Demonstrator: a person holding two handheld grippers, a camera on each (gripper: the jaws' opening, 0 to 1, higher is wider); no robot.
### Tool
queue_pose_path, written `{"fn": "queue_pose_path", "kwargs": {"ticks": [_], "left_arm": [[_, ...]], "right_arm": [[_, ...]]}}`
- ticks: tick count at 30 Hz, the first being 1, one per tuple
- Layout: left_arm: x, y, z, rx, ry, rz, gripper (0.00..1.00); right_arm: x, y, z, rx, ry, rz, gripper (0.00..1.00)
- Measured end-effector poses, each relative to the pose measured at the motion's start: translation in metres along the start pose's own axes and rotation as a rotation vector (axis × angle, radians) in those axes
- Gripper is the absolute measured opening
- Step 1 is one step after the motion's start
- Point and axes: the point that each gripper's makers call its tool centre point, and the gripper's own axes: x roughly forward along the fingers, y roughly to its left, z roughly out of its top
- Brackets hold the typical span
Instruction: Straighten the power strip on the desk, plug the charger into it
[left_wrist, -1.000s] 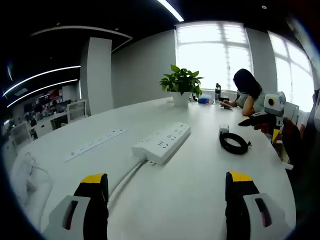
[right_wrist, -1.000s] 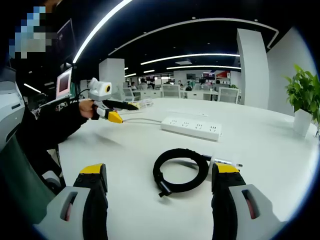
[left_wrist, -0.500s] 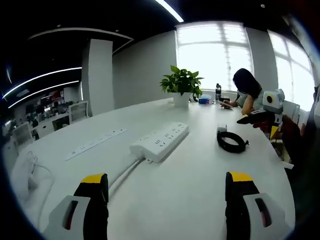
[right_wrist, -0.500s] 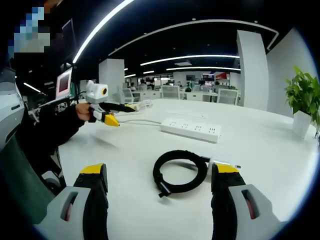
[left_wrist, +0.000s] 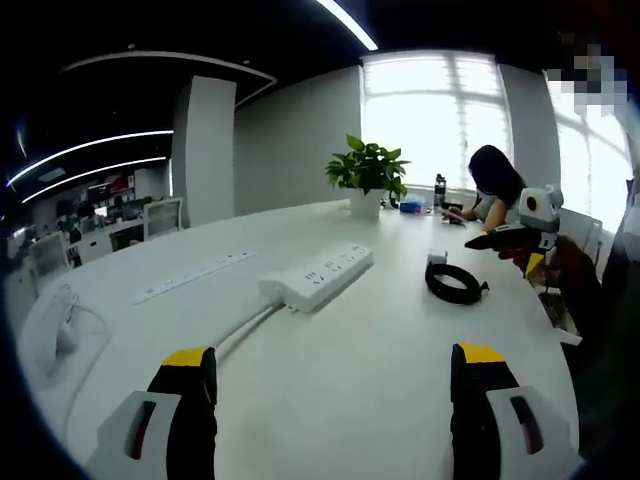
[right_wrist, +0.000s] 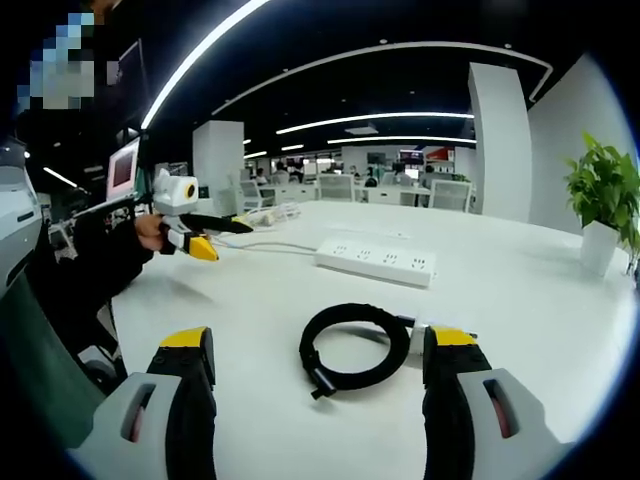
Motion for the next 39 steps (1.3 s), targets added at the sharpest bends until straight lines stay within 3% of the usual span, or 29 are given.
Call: {"fn": "queue_pose_path", "kwargs": {"ticks": [10, 23, 27, 39], "left_arm": [[-0.004, -0.004, 0.001, 0.013, -0.001, 0.011, 0.99], [-0.007, -0.010, -0.002, -0.034, -0.012, -0.003, 0.99], [-0.007, -0.010, -0.007, -0.019, 0.012, -0.009, 0.99], [-0.009, -0.005, -0.002, -0.068, -0.018, 0.002, 0.99]], "right_arm": [[0.003, -0.007, -0.003, 0.006, 0.010, -0.033, 0.86], [0.008, -0.035, -0.008, -0.011, 0.041, -0.172, 0.86], [0.008, -0.042, -0.008, -0.023, 0.043, -0.215, 0.86], [0.013, -0.052, -0.006, -0.003, 0.022, -0.258, 0.84]]}}
